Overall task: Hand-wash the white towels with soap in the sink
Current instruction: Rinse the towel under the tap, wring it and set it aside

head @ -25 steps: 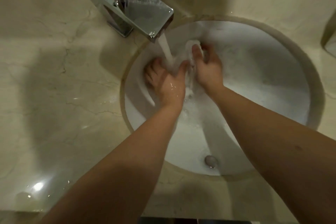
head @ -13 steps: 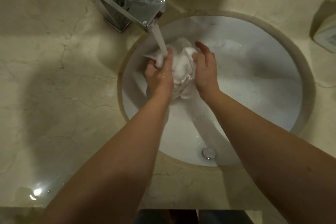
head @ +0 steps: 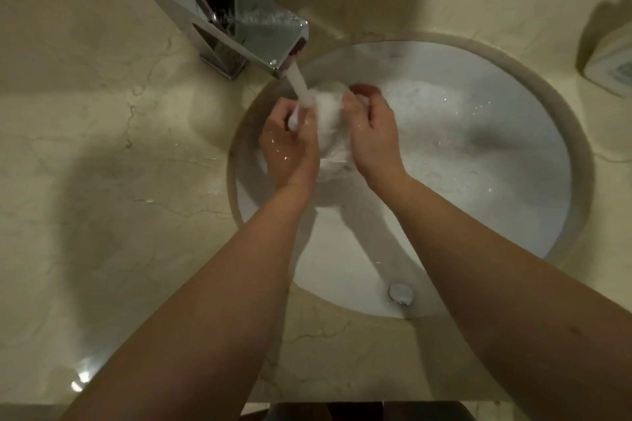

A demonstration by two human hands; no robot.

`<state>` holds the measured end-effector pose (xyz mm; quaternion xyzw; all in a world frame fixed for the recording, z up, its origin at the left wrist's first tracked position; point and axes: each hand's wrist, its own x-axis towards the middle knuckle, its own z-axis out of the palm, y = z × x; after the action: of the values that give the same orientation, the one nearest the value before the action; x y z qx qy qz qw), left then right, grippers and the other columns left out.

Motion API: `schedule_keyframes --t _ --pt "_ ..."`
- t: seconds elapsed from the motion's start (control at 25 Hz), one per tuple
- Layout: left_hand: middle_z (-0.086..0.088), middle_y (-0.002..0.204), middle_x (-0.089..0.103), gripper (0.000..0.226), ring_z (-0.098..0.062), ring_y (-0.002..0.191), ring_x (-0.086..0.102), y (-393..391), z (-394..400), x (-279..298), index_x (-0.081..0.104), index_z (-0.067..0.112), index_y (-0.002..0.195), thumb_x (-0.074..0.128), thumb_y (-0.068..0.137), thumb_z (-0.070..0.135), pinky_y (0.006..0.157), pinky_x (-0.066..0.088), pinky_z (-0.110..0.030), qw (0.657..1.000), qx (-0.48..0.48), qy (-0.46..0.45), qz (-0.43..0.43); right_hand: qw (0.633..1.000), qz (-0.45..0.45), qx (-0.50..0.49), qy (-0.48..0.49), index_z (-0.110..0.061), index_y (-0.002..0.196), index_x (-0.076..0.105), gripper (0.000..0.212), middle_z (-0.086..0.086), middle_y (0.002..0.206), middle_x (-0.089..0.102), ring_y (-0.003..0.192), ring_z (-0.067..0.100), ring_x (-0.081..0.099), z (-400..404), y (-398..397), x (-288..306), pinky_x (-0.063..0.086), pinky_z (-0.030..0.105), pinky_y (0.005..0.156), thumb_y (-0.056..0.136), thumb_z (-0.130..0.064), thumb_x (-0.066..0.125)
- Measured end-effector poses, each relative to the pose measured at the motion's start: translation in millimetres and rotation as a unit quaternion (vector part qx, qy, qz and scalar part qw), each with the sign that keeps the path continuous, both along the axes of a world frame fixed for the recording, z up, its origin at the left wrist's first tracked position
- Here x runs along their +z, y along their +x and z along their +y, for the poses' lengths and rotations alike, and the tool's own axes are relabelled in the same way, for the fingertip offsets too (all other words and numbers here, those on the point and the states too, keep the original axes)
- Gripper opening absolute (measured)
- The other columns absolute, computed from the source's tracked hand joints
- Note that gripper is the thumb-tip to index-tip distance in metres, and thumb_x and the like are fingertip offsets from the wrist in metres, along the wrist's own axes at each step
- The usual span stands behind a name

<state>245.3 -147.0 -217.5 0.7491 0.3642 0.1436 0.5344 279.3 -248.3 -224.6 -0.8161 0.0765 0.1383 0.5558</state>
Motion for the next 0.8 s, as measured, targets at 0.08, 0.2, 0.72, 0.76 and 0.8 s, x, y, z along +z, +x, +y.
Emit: schedule_keyframes --t 0.08,0.2,0.72,0.76,0.8 --pt "0.008 0.076 0.047 0.021 0.002 0.062 0.045 -4 -2 -6 0.046 0.028 0.067 0.058 0.084 0.03 0.06 0.032 -0.01 1.0 -0.02 0.009 -0.02 0.998 -0.025 0.018 -0.054 -0.018 0.101 0.063 0.032 0.004 0.113 0.047 0.111 0.024 0.047 1 -1 -5 0.043 0.04 0.1 0.093 -0.047 0.049" --pt "0.011 0.08 0.057 0.011 0.002 0.069 0.053 -9 -11 -15 0.05 0.024 0.093 0.052 0.083 0.03 0.066 0.043 -0.021 0.997 -0.013 -0.066 -0.033 1.0 -0.02 -0.013 -0.021 -0.017 0.098 0.059 0.021 0.003 0.125 0.05 0.112 0.022 0.053 4 -4 -7 0.046 0.039 0.099 0.092 -0.036 0.054" --pt "-0.015 0.084 0.076 0.074 -0.028 0.083 0.072 16 -15 -46 0.077 0.004 0.087 0.031 0.085 0.062 0.074 0.055 -0.04 0.995 -0.076 -0.035 0.049 0.993 -0.047 -0.092 -0.062 -0.015 0.11 0.067 0.064 0.008 0.11 0.066 0.104 0.026 0.063 15 -6 -51 0.051 0.044 0.092 0.076 -0.068 0.056" --pt "-0.014 0.088 0.076 0.071 -0.027 0.086 0.073 17 -14 -49 0.078 0.006 0.091 0.033 0.086 0.061 0.076 0.056 -0.04 0.997 -0.075 -0.011 0.032 0.992 -0.045 -0.104 -0.052 -0.016 0.109 0.067 0.063 0.007 0.109 0.067 0.104 0.025 0.064 16 -2 -51 0.051 0.044 0.092 0.075 -0.069 0.058" --pt "-0.015 0.093 0.076 0.068 -0.028 0.09 0.073 17 -15 -52 0.077 0.006 0.096 0.034 0.089 0.057 0.08 0.056 -0.041 0.995 -0.091 0.022 0.025 0.992 -0.037 -0.1 -0.067 -0.015 0.11 0.066 0.064 0.008 0.11 0.067 0.104 0.026 0.063 16 3 -51 0.051 0.043 0.093 0.076 -0.069 0.057"
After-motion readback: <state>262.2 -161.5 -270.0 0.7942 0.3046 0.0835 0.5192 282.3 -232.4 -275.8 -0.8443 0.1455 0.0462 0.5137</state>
